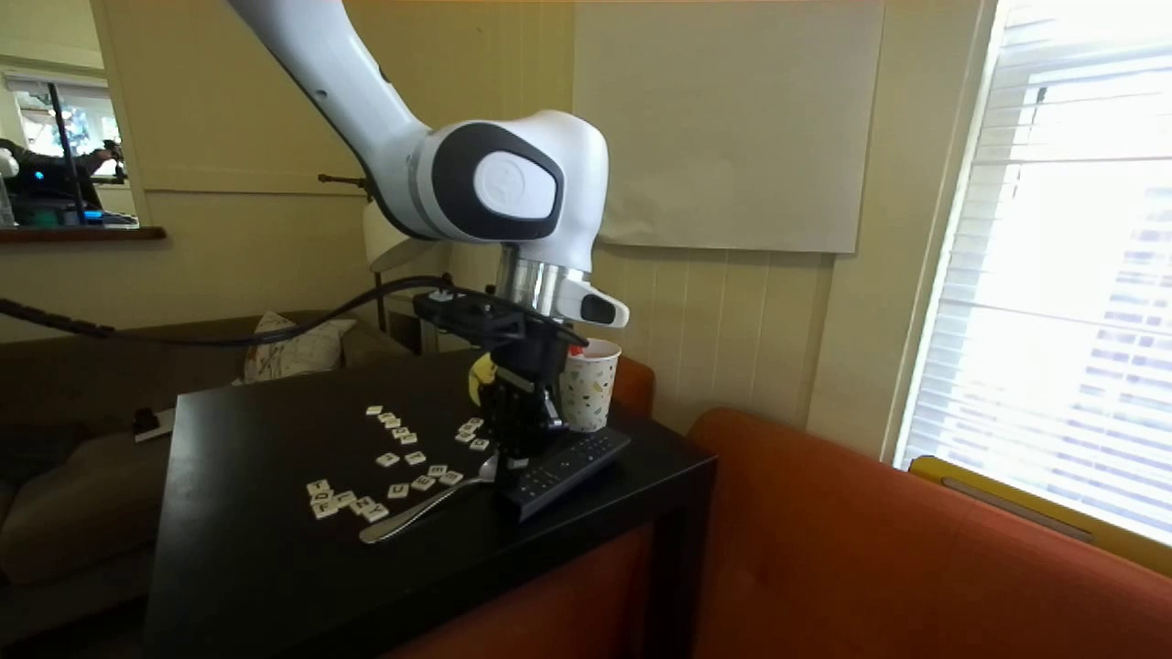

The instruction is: Press one button on the remote

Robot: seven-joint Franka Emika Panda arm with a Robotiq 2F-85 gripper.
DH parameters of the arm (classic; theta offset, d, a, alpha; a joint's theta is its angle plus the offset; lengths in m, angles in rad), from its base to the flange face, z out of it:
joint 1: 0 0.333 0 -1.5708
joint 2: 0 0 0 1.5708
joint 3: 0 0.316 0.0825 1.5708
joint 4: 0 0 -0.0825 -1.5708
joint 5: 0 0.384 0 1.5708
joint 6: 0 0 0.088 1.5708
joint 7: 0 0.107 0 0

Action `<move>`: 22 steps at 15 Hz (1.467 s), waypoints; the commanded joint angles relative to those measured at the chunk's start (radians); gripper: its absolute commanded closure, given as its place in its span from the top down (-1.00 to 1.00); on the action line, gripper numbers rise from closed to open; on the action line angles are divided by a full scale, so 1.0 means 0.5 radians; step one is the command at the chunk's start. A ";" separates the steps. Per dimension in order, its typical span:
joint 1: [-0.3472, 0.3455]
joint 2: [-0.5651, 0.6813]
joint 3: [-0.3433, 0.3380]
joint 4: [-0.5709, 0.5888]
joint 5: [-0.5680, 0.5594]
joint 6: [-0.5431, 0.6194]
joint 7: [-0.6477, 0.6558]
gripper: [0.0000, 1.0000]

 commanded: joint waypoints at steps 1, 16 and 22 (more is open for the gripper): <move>-0.006 0.132 0.008 0.032 0.005 0.045 -0.023 -1.00; -0.029 -0.316 -0.022 -0.071 -0.016 -0.107 -0.007 -1.00; -0.021 -0.389 -0.025 -0.123 0.028 -0.121 -0.088 -1.00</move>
